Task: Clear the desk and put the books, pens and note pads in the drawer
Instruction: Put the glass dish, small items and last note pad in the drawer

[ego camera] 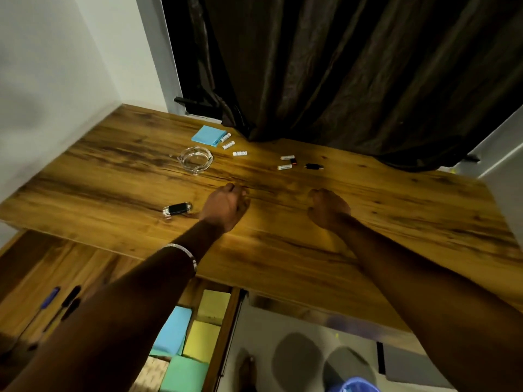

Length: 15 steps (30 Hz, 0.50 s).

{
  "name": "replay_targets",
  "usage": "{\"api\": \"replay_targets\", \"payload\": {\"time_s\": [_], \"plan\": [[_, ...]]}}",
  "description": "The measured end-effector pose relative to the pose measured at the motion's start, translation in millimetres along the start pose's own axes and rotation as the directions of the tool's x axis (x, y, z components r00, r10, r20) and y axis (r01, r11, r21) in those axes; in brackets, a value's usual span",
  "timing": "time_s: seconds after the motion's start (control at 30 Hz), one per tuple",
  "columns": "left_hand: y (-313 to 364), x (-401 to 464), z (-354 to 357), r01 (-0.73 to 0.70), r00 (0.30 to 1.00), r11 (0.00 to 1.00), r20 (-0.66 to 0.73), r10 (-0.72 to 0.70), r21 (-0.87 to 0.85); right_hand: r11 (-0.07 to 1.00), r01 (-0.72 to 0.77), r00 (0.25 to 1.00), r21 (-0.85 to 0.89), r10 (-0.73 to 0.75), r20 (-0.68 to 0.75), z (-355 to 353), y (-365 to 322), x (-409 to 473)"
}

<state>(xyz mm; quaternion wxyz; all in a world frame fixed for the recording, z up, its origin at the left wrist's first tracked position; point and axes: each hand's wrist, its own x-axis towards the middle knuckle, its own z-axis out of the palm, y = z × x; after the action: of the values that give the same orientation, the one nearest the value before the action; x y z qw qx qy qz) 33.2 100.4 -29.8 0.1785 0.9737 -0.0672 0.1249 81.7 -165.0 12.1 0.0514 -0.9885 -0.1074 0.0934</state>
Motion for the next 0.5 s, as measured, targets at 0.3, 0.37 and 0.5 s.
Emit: {"api": "replay_targets", "payload": {"time_s": [0.3,0.37,0.5], "plan": [[20.2,59.3,14.5,0.053,0.997,0.994,0.054,-0.048,-0.092,0.999,-0.023,1.000,0.022,0.023,-0.002,-17.2,20.0,48.0],[27.3,70.3,14.8,0.087,0.993,0.990,0.088,-0.077,-0.114,1.000,-0.011,1.000,0.023,0.011,-0.003,-22.3,25.3,59.7],[42.4,92.1,16.0,0.175,0.976,0.963,0.167,-0.142,-0.204,1.000,-0.017,1.000,0.012,0.017,-0.005,-23.4,35.7,90.1]]}}
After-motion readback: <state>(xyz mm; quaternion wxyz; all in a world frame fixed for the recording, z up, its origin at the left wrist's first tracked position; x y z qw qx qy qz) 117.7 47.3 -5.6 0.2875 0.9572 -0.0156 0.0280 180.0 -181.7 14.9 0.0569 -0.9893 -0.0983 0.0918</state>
